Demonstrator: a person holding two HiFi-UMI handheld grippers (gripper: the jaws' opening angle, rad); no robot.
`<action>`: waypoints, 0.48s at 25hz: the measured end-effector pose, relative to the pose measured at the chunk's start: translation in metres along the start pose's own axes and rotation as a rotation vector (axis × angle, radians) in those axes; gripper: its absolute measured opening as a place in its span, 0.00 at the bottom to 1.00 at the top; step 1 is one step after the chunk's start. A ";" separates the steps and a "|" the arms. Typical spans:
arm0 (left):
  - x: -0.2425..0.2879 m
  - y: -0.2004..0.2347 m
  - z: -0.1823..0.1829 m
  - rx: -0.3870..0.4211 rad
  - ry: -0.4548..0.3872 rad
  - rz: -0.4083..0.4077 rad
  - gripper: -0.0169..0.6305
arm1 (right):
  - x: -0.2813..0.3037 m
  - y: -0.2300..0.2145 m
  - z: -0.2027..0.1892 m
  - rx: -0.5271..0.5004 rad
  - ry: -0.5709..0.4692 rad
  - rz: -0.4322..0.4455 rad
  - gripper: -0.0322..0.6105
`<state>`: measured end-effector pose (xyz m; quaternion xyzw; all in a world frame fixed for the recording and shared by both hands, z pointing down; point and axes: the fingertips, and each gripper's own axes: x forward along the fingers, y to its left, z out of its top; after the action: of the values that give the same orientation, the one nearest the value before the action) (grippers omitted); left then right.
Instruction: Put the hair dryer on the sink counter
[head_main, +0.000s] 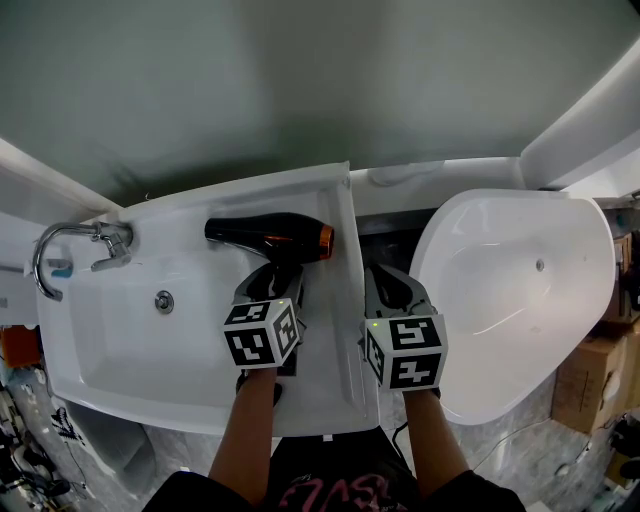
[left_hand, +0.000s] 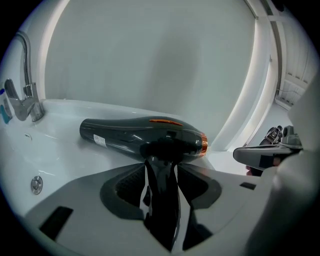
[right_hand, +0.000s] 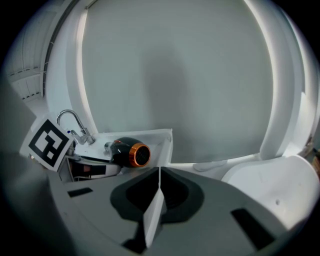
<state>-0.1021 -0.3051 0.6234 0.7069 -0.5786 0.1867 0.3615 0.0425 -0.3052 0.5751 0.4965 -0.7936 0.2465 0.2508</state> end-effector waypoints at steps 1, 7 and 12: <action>-0.001 0.000 0.000 0.002 0.000 -0.001 0.33 | 0.000 0.000 0.000 0.000 -0.001 0.000 0.09; -0.012 -0.001 0.011 -0.006 -0.046 -0.004 0.33 | -0.002 0.007 0.003 -0.007 -0.008 0.011 0.09; -0.031 -0.001 0.028 0.008 -0.114 -0.002 0.32 | -0.008 0.015 0.007 -0.016 -0.022 0.016 0.09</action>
<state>-0.1137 -0.3040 0.5833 0.7184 -0.5967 0.1480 0.3253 0.0308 -0.2986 0.5625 0.4906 -0.8023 0.2367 0.2442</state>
